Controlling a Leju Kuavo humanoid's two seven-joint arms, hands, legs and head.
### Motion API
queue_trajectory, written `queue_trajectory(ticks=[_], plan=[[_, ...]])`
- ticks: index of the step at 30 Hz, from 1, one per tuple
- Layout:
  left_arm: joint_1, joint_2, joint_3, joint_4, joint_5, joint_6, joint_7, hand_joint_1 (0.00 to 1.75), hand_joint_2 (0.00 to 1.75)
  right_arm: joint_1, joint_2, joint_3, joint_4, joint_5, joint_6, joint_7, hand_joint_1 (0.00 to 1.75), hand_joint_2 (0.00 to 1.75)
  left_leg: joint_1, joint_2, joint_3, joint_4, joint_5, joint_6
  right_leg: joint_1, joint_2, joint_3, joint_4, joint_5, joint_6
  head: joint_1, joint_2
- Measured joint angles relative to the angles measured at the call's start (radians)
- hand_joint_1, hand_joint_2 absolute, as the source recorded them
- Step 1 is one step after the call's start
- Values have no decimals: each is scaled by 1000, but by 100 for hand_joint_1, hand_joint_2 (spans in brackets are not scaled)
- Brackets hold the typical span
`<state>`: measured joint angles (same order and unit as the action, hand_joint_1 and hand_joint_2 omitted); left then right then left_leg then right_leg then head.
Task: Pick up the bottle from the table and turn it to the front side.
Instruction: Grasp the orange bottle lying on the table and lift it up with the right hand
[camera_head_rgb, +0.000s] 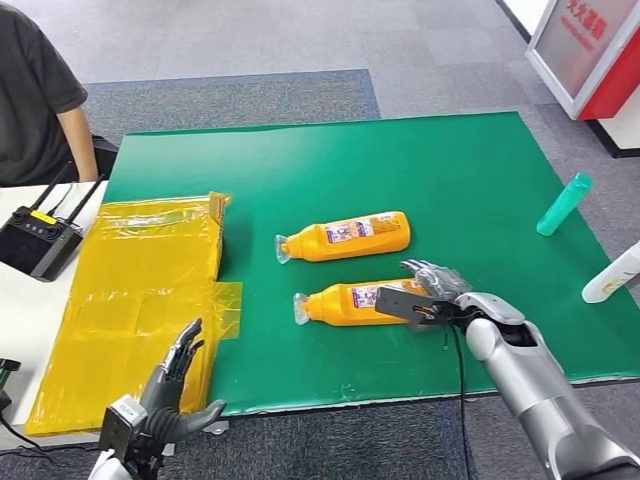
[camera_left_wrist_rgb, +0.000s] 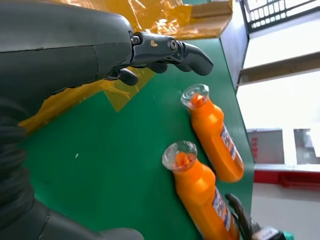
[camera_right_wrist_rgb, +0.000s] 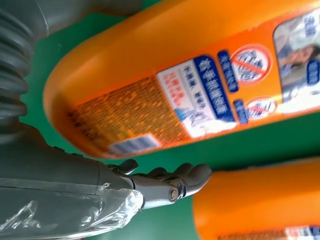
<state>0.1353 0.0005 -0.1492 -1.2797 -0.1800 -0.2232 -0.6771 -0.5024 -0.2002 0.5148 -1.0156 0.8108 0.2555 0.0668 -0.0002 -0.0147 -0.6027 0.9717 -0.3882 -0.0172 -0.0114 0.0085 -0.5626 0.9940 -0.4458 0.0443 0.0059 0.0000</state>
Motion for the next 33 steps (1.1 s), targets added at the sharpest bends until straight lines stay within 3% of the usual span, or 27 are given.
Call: queue_trajectory(ticks=[7, 11, 17, 28, 33], plan=[[-17, 34, -67, 11, 20, 6, 0, 0, 175, -85, 19, 64, 138, 11, 41, -4, 0, 175, 0, 0, 2, 0, 0, 0, 0, 0, 1, 0, 0, 0, 0, 0], [-23, 45, -83, 15, 21, 6, 0, 0, 175, -114, 23, 86, 184, 12, 42, -15, 175, 175, 0, 0, 4, 0, 0, 0, 0, 0, 3, 0, 0, -1, 0, 0], [-25, 61, -107, 23, 33, 8, 0, 0, 175, -138, 20, 108, 225, -11, 42, -60, 175, 175, 0, 0, 6, 0, 1, 0, 0, 0, 5, 0, 1, -1, 0, 0], [-25, 73, -114, 24, 39, 9, 0, 0, 175, -137, 11, 113, 226, -26, 41, -69, 175, 175, 0, 0, 6, 0, 1, -1, 0, 0, 5, 0, 1, -1, 0, 0], [-15, 73, -120, 20, 61, 3, 0, 0, 175, -78, -48, 119, 131, -78, 13, -59, 175, 175, 0, -1, 6, 0, 1, -1, 0, -1, 5, 0, 1, -1, 0, 0]])
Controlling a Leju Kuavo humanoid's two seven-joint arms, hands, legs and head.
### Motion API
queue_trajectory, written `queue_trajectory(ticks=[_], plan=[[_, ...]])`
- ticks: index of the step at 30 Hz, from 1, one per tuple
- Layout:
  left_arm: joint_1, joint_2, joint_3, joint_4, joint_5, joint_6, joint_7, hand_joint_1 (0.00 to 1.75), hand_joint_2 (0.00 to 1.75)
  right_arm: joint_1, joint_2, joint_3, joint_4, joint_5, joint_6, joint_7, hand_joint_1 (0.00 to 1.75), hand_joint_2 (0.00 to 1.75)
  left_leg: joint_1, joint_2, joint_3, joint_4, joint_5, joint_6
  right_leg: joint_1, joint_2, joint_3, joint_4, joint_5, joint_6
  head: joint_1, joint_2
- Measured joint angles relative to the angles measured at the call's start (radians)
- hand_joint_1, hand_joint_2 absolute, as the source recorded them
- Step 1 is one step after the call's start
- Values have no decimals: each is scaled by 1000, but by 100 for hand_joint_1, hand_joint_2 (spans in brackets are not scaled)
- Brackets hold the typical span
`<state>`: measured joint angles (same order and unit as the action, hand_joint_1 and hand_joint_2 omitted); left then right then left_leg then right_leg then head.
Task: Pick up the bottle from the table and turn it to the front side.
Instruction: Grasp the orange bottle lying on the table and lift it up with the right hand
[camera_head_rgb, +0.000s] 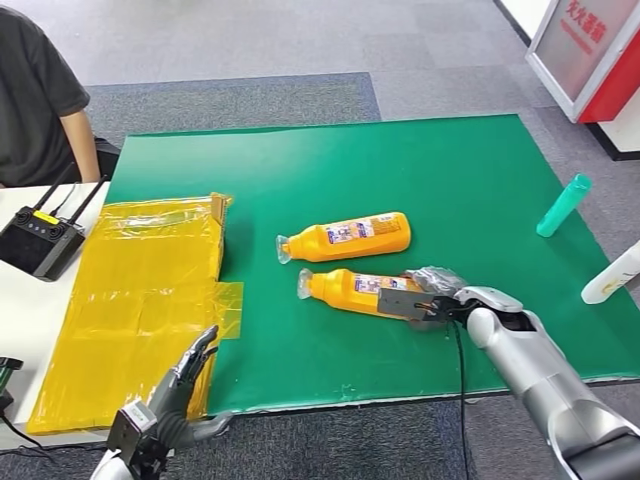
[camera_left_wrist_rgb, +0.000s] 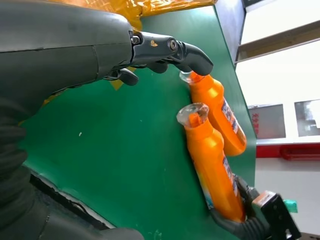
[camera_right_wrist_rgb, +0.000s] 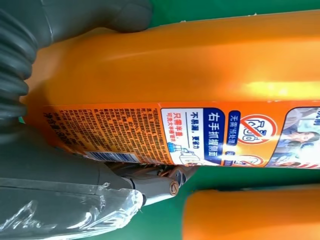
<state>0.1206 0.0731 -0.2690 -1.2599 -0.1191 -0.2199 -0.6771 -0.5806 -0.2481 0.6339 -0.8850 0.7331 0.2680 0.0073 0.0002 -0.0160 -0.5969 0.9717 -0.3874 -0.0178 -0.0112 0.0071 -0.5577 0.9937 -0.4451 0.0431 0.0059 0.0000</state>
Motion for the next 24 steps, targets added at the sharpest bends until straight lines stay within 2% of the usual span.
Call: queue_trajectory(ticks=[2, 5, 10, 12, 15, 20, 24], plan=[[12, -2, 5, -4, 10, -6, 0, 0, 175, 69, -38, -12, -89, -30, -35, 7, 175, 175, 0, 0, 0, 0, -1, 1, 0, -1, 1, 0, -1, 1, 0, 0], [46, -9, 33, -9, 15, -28, 0, 0, 175, 229, -82, -62, -249, -50, -137, -8, 175, 175, 0, -1, 1, 0, -4, 1, 0, -1, 2, -1, -3, 1, 0, 0], [87, -46, 93, -21, 32, -115, 0, 0, 175, 520, -95, -163, -526, -80, -294, -101, 175, 175, 0, -2, -1, 0, -7, 0, 0, -2, 1, -1, -6, 0, 0, 0], [88, -72, 111, -21, 66, -181, 0, 0, 175, 605, -71, -195, -618, -119, -332, -157, 175, 175, 0, -2, -1, 0, -8, -1, 1, -1, 1, -1, -7, -1, 0, 0], [66, -112, 130, -14, 115, -268, 0, 0, 175, 666, 0, -218, -687, -164, -371, -235, 175, 175, 1, -1, 0, 0, -8, -2, 1, -1, 0, -1, -8, -2, 0, 0], [7, -158, 141, 18, 156, -333, 0, 0, 175, 686, 128, -217, -698, -206, -403, -333, 175, 175, 1, -1, 0, 0, -7, -3, 2, -1, 1, 0, -7, -3, 0, 0], [-40, -173, 150, 29, 224, -440, 0, 0, 175, 658, 210, -214, -688, -222, -411, -378, 175, 175, 1, -1, 0, 0, -6, -3, 2, -1, 1, 1, -6, -3, 0, 0]])
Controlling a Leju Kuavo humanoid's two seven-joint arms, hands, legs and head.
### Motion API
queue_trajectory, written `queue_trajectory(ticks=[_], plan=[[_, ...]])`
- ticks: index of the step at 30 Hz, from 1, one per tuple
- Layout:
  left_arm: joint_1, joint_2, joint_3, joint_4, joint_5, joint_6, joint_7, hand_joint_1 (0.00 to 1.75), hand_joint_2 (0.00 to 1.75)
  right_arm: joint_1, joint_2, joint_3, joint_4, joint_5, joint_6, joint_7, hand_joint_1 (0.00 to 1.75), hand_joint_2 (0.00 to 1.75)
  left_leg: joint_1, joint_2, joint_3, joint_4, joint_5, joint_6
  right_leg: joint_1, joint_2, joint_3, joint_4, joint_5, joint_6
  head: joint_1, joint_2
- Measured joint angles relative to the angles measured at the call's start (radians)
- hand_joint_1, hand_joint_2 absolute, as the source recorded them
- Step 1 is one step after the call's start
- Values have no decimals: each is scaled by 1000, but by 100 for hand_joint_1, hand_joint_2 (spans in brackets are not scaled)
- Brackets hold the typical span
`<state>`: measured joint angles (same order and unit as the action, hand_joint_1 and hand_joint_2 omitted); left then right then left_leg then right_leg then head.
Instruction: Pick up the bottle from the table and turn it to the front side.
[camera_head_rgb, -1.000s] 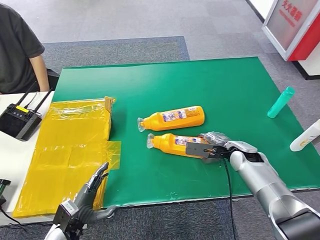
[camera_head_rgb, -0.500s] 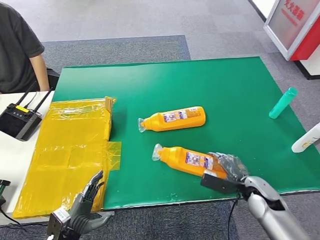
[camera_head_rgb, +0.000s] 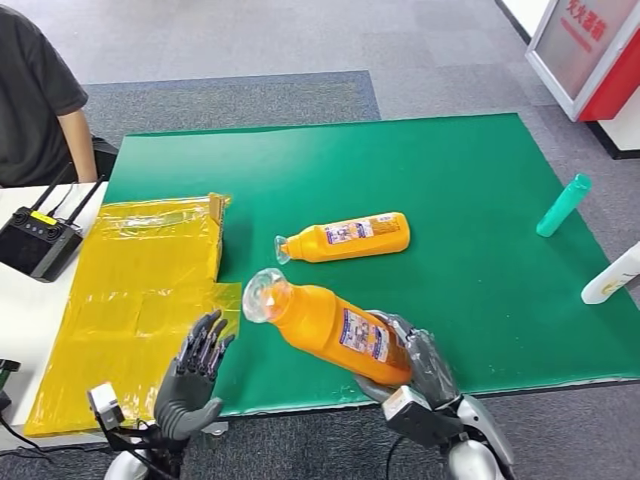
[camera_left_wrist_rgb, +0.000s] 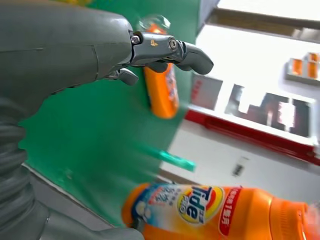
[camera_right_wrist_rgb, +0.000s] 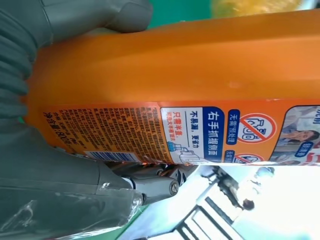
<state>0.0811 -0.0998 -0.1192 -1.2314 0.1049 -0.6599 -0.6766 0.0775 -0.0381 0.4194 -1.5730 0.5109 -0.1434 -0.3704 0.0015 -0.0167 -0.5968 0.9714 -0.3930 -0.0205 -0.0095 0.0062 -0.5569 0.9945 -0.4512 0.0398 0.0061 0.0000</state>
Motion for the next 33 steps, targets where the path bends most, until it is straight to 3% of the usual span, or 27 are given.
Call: queue_trajectory(ticks=[5, 11, 19, 33], plan=[[-39, 14, -9, 5, 16, -84, 7, 0, 175, -61, 96, 26, 84, 6, -62, -27, 175, 175, 1, 1, 1, 0, 0, 0, 0, 1, 0, 0, 1, 0, 0, 0], [-57, 28, -68, -34, 55, -146, 9, 0, 175, -97, 157, 45, 207, 24, -141, -70, 175, 175, 1, 1, 1, 0, 0, 0, 0, 1, 0, 0, 0, -1, 0, 0], [-78, 31, -97, -82, 148, -193, 21, 0, 175, -119, 187, 72, 324, 47, -181, -94, 175, 175, 1, 1, 1, 0, 0, 0, 0, 1, 0, 0, 0, -1, 0, 0], [-96, 26, -87, -90, 204, -184, 62, 0, 175, -123, 193, 129, 397, 72, -196, -121, 175, 175, 1, 1, 1, 0, 0, 0, 0, 1, 0, 0, 0, -1, 0, 0]])
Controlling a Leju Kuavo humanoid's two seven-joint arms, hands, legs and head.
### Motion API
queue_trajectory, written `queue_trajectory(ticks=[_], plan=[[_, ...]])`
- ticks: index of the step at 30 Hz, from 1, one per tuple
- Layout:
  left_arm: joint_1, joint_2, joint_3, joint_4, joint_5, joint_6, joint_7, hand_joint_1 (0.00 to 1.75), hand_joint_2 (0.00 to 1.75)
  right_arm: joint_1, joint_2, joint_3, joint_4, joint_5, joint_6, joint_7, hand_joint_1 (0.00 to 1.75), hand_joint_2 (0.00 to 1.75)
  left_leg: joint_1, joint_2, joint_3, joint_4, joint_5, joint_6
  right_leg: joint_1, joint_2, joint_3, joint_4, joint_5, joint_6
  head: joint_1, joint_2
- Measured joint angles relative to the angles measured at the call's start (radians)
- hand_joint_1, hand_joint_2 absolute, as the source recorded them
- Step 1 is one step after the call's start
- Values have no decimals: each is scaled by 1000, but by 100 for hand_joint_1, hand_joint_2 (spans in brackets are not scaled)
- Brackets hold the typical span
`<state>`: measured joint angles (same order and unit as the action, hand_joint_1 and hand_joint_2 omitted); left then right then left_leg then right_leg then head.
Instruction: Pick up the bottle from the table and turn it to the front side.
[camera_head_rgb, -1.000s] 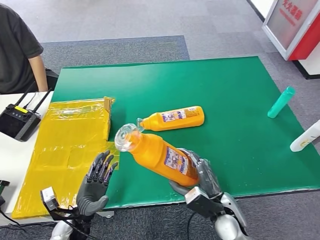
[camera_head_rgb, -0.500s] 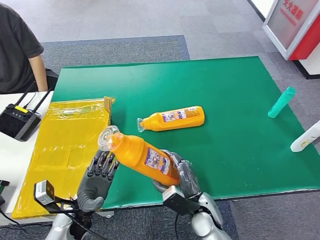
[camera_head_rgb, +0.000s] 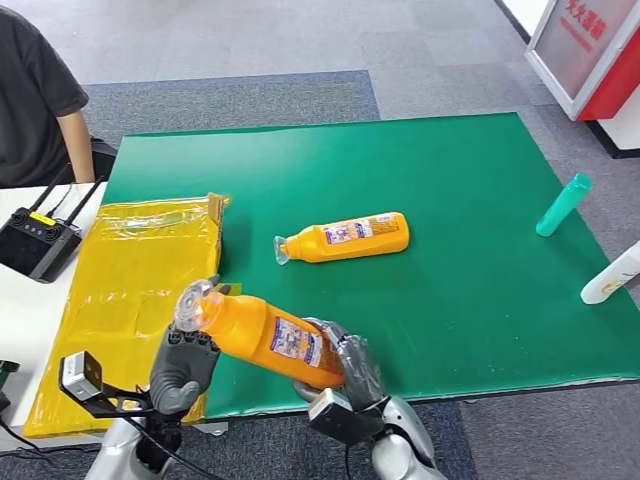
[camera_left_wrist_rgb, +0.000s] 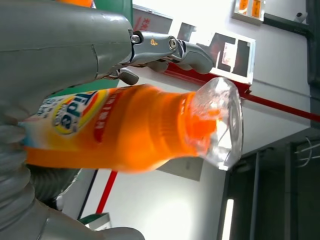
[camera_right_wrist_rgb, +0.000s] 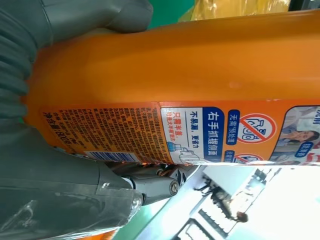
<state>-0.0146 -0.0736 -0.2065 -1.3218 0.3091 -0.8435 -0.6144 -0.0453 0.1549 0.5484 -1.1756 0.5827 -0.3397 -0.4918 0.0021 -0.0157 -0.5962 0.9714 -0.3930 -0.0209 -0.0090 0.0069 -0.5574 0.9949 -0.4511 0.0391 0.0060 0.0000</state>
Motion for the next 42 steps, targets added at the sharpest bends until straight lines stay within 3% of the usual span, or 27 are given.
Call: queue_trajectory(ticks=[14, 23, 42], plan=[[-31, 4, -8, 79, -64, 3, 27, 0, 175, -22, -8, 95, -69, 68, -15, 21, 175, 175, 0, 0, 0, 0, 0, 0, 0, 0, 0, 0, 0, 0, 0, 0], [-44, 43, -79, 123, -193, 36, -55, 0, 175, -43, -11, 120, -74, 79, -10, 45, 175, 175, 0, 0, 0, 0, 0, 0, 0, 0, 0, 0, 0, 0, 0, 0], [-17, 18, -44, 33, -178, 68, -63, 0, 175, -40, -12, 118, -22, 70, -14, 56, 175, 175, 0, 0, 0, 0, 0, 0, 0, 0, 0, 0, 0, 0, 0, 0]])
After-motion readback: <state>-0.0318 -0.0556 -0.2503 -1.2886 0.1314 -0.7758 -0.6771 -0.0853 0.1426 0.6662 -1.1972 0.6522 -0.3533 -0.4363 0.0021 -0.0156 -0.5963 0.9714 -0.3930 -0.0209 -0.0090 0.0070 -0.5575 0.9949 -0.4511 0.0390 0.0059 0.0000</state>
